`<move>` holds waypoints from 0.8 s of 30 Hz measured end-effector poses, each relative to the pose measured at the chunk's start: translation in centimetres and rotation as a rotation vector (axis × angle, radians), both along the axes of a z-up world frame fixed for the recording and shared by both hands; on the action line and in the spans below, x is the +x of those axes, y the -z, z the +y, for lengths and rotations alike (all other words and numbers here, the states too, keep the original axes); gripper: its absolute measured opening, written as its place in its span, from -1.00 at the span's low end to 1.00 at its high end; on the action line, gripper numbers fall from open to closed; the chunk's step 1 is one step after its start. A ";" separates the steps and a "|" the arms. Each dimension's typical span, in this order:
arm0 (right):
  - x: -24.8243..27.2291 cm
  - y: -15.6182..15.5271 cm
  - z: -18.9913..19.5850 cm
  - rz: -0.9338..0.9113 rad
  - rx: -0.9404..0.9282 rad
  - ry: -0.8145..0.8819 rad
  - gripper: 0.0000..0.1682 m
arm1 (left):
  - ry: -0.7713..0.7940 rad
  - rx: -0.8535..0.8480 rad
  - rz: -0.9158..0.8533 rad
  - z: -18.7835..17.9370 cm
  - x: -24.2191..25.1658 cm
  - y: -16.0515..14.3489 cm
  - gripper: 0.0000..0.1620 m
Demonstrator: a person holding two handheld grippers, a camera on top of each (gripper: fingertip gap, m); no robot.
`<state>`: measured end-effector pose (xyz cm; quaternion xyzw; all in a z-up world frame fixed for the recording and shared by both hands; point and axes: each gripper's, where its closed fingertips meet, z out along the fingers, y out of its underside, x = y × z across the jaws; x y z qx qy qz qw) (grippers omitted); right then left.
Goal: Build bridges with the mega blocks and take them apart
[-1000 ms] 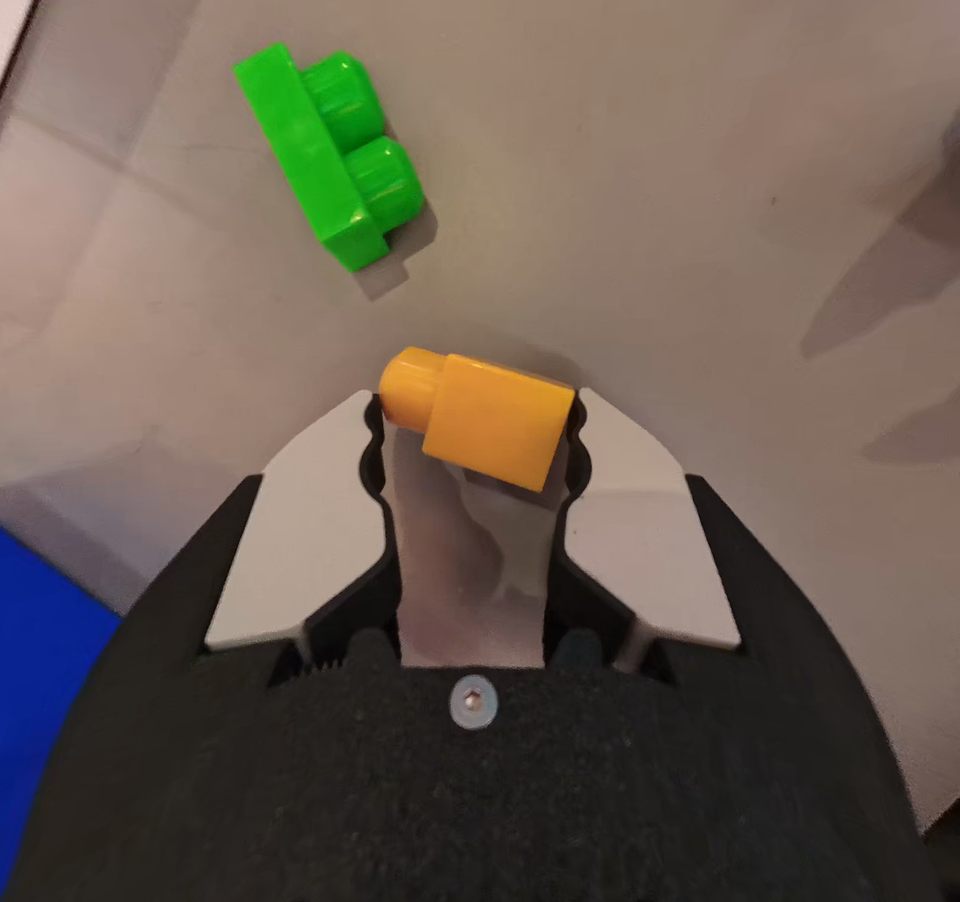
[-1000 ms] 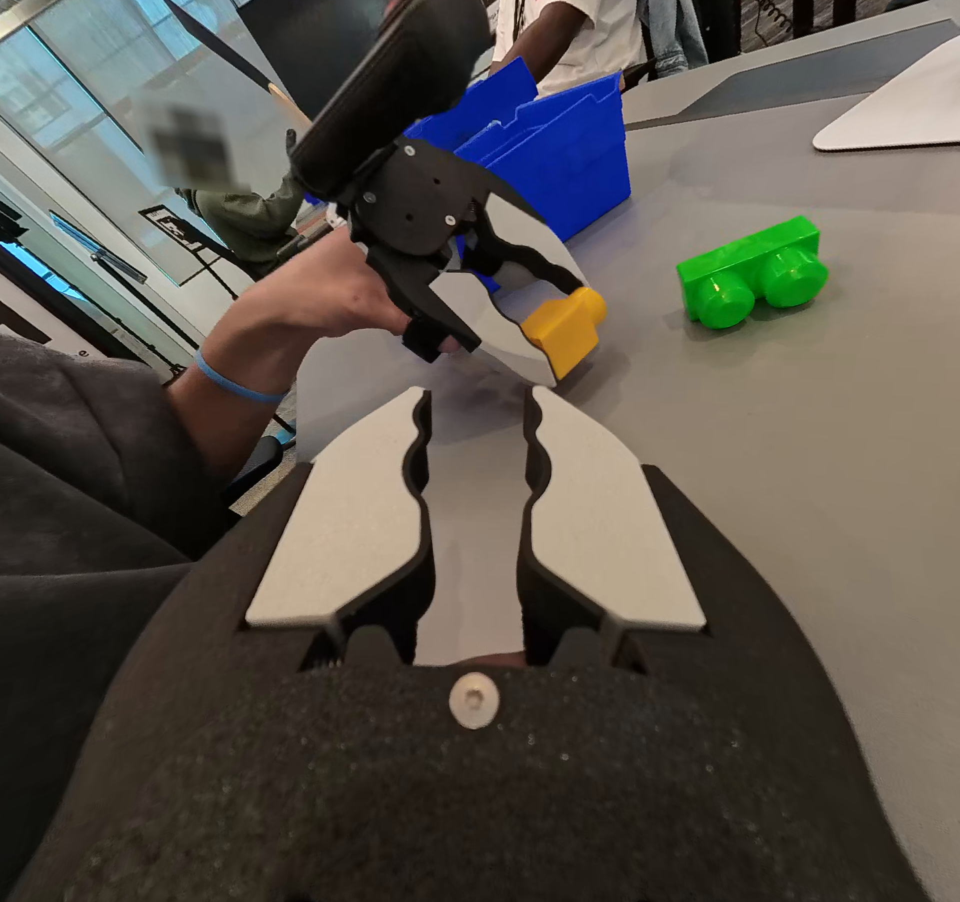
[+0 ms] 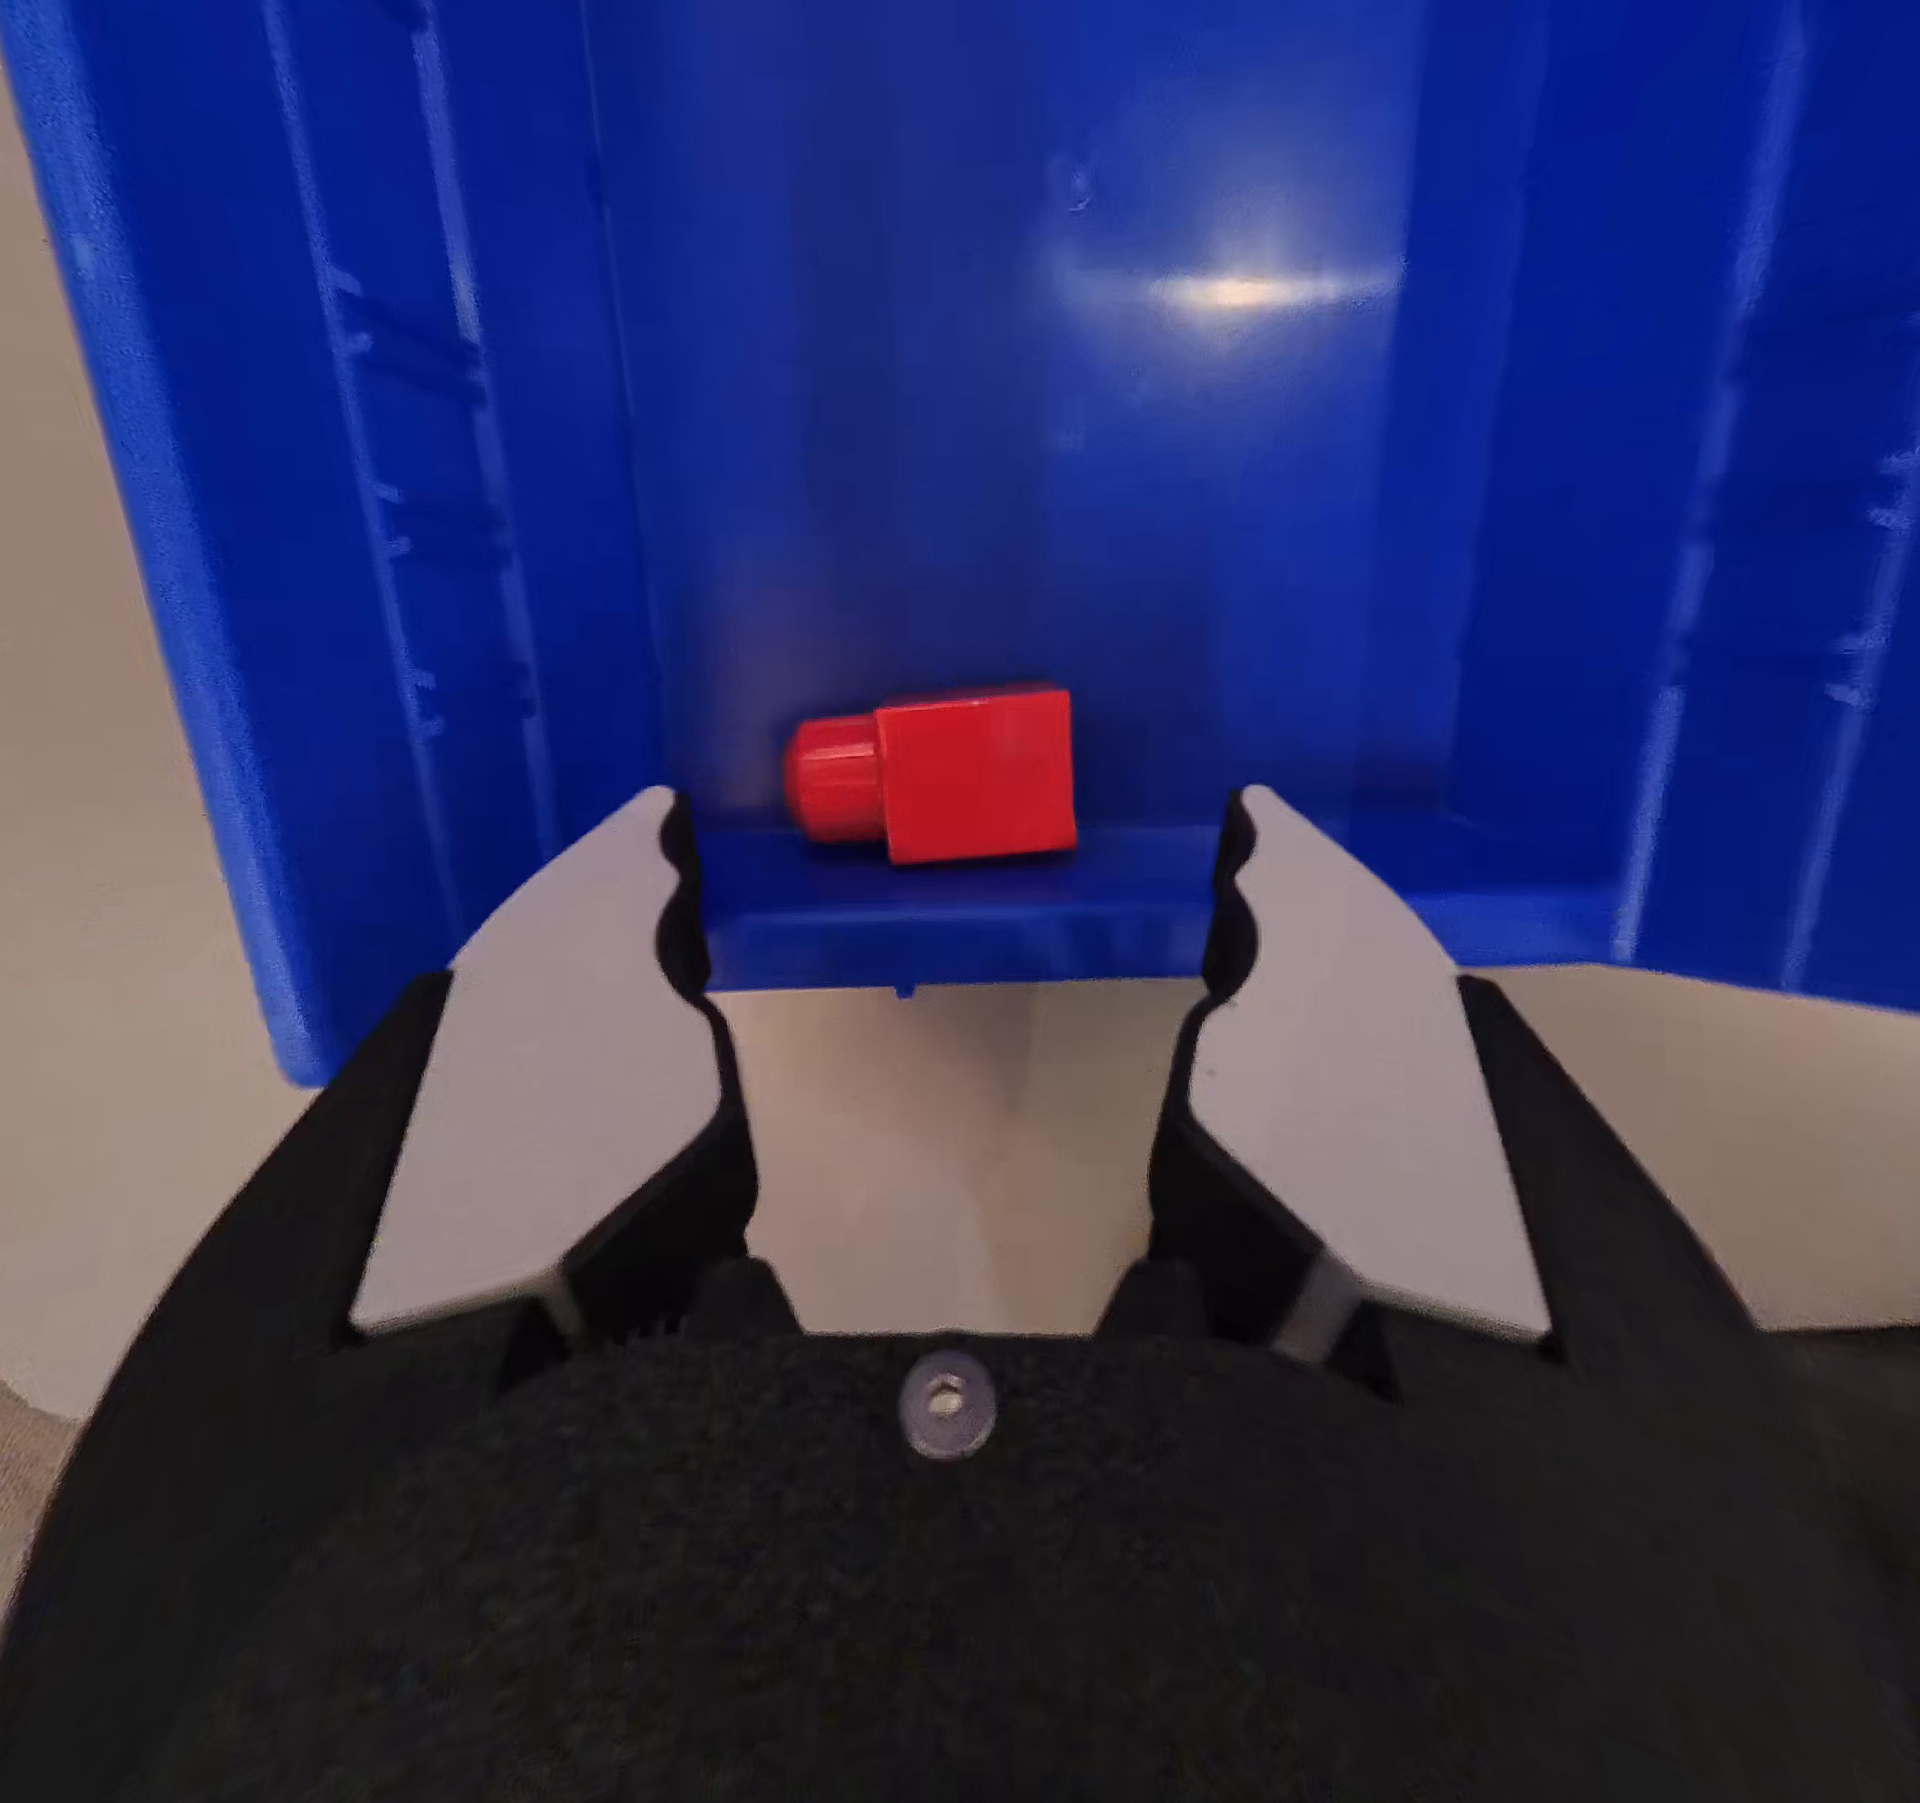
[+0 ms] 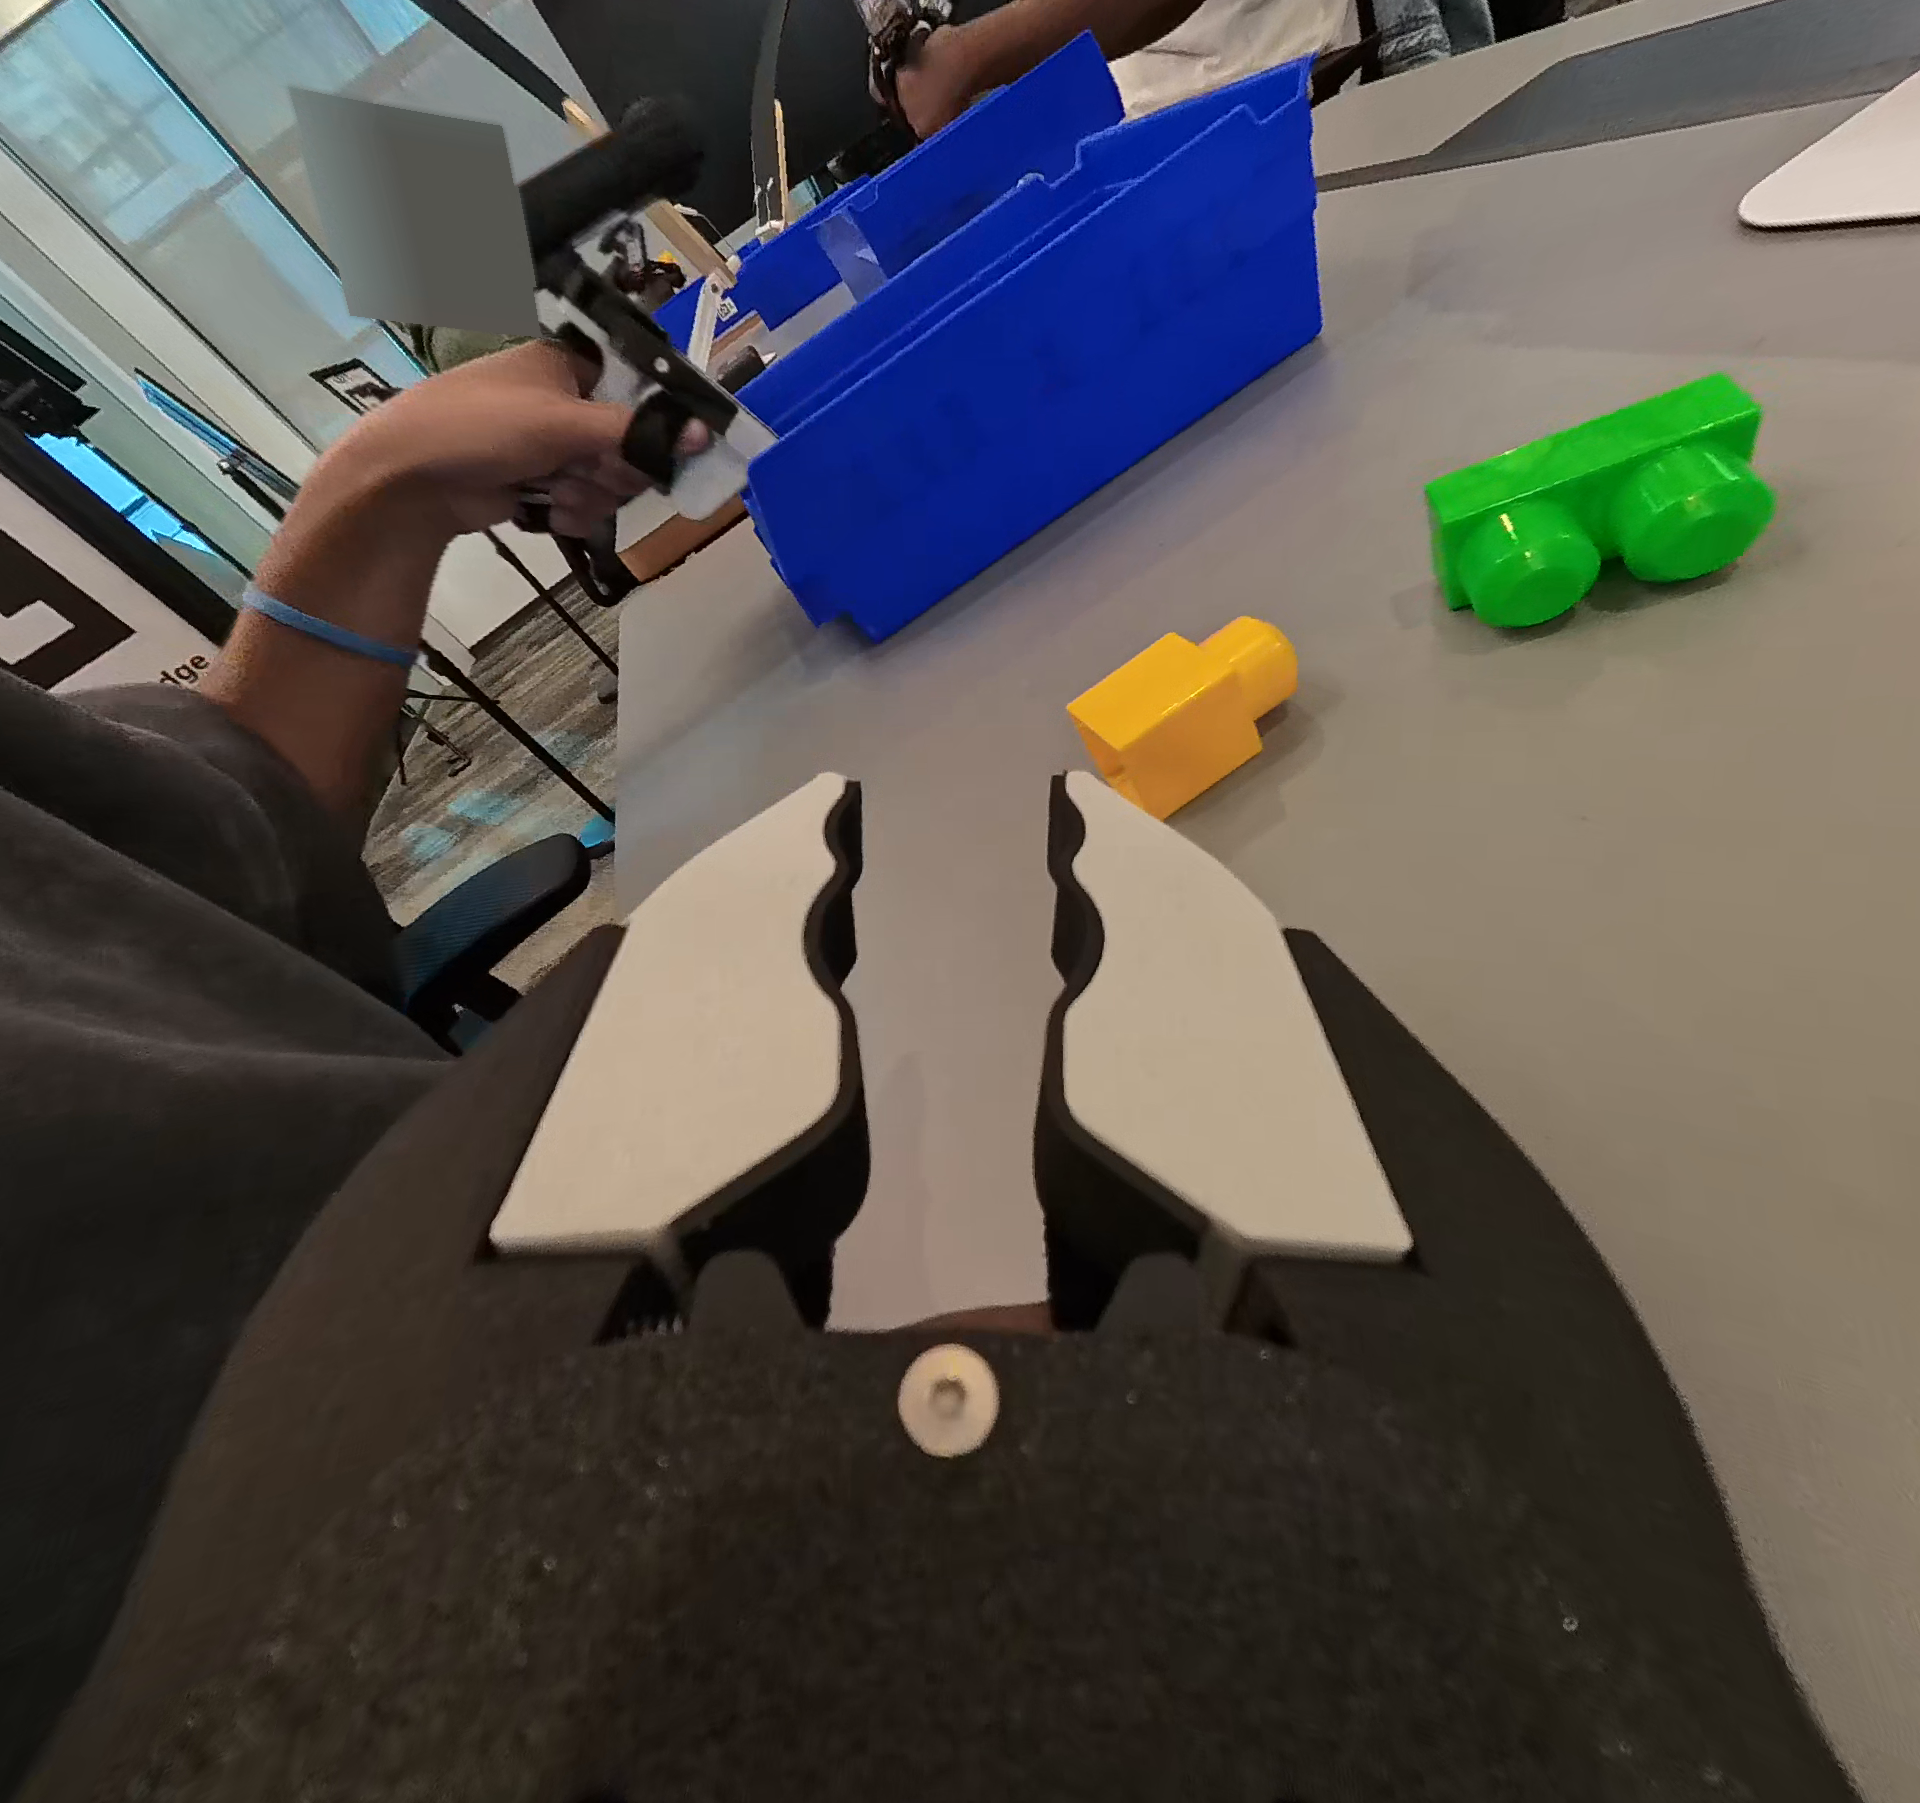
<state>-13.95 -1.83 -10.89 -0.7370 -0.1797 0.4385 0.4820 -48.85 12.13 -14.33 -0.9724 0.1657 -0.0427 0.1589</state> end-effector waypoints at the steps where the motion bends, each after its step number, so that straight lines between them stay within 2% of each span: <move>1: 0.1 0.0 0.0 -0.002 0.001 0.002 -0.59 | -0.019 -0.013 0.023 0.2 -0.3 0.4 0.23; 6: 0.2 -0.1 0.0 0.017 -0.006 -0.002 -0.59 | -0.086 -0.123 0.116 0.1 -1.1 2.5 0.23; 8: 0.3 -0.1 0.0 0.019 -0.007 -0.003 -0.59 | -0.089 -0.187 0.117 -0.4 -0.8 3.4 0.29; 9: 0.3 -0.1 0.0 0.016 -0.007 -0.003 -0.59 | -0.087 -0.199 0.106 -0.3 -0.5 3.5 0.25; 10: 0.3 -0.1 0.0 0.014 -0.007 -0.004 -0.59 | -0.078 -0.202 0.107 -0.2 -0.3 3.4 0.08; 11: 0.4 -0.1 0.0 0.014 -0.006 -0.004 -0.59 | -0.059 -0.198 0.099 -0.1 0.0 3.1 -0.23; 17: 0.8 -0.2 0.1 0.018 -0.007 0.002 -0.60 | 0.038 -0.196 0.086 0.4 0.9 2.9 -0.23; 20: 1.0 -0.2 0.2 0.017 -0.004 0.012 -0.60 | 0.129 -0.105 0.044 0.5 2.0 0.6 -0.23; 24: 1.2 -0.1 0.3 0.002 0.000 0.020 -0.60 | 0.432 0.216 0.050 1.1 6.2 -7.5 -0.23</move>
